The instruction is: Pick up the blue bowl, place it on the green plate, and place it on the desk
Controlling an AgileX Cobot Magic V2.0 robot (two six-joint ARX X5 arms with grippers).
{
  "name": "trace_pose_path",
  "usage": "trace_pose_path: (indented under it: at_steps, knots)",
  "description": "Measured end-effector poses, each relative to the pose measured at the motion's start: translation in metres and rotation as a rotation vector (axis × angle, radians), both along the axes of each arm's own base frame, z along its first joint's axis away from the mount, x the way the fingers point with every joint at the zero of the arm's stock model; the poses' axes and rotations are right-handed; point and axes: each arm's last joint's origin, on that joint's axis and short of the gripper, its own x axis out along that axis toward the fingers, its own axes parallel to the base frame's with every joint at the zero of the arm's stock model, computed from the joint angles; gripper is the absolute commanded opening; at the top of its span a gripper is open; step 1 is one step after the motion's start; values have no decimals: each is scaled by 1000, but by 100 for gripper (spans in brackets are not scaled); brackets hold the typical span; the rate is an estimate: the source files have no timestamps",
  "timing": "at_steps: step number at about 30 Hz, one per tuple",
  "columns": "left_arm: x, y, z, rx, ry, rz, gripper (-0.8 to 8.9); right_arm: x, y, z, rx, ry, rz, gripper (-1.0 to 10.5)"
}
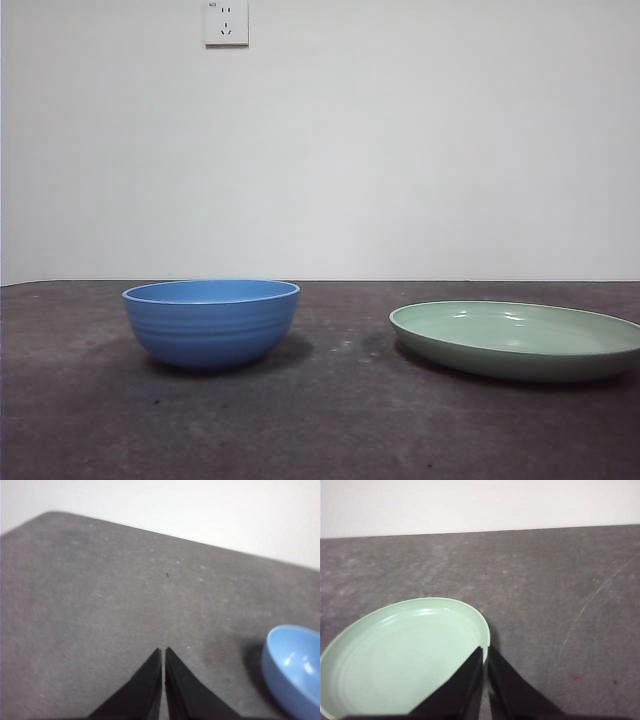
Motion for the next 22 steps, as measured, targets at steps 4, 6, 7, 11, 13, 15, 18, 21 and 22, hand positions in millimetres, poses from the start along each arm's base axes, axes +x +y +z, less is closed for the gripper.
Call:
trace_pose_path:
  at_steps: [4,6,7,11,13,15,18,21,22]
  knots:
    - [0,0,0,-120,9,18,11,0,0,0,58,10,-7,8]
    - [0,0,0,-154,11,22,11,0,0,0,85,12,4,8]
    - [0,0,0,-167,12,23,11,0,1,1,95,9,12,9]
    - [-1,-1,1,-223,23,-10,11,0,1,3,137,-3,10,8]
    - [-2,-2,5,-244,31,-19,11,-1,1,7,155,-7,7,8]
    - [-3,-2,12,-253,16,-22,11,-2,1,16,163,-32,5,8]
    - [-7,-2,32,-260,-27,-27,11,-7,1,37,168,-94,8,8]
    - [-11,-2,52,-260,-37,-28,11,-13,1,57,171,-135,11,8]
    - [-12,-2,58,-258,-32,-28,11,-15,1,63,171,-136,11,8]
